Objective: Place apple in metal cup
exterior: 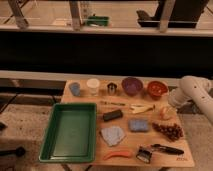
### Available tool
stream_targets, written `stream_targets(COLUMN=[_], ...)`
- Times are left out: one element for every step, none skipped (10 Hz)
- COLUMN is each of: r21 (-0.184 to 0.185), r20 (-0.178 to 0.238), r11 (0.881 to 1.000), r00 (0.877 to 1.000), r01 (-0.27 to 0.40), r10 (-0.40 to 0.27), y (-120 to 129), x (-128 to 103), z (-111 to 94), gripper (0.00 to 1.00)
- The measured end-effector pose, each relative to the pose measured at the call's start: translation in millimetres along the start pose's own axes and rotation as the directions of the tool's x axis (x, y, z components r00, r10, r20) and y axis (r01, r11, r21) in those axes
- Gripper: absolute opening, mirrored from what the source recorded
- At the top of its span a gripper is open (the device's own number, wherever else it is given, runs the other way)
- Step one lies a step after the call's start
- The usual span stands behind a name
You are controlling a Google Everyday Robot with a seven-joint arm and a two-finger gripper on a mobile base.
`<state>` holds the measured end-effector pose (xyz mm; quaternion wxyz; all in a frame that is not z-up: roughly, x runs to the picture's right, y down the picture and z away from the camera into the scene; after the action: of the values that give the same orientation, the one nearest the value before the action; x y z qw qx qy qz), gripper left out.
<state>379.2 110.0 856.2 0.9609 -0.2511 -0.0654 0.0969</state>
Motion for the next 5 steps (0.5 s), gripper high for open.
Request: stream_targets(r21=[0.000, 0.001, 0.001, 0.003, 0.006], r20=[0.000, 0.001, 0.004, 0.003, 0.003], r11=[1.000, 1.000, 0.999, 0.999, 0.998], r00=[1.000, 1.000, 0.999, 0.999, 0.998], r01=[-0.013, -0.025, -0.035, -0.046, -0.059], r10=[0.013, 0.025, 0.035, 0.046, 0.059], y=[2, 3, 4, 6, 7], x=[5, 9, 12, 17, 22], z=[2, 5, 7, 7, 9], gripper=[0.80, 0.80, 0.80, 0.80, 0.80])
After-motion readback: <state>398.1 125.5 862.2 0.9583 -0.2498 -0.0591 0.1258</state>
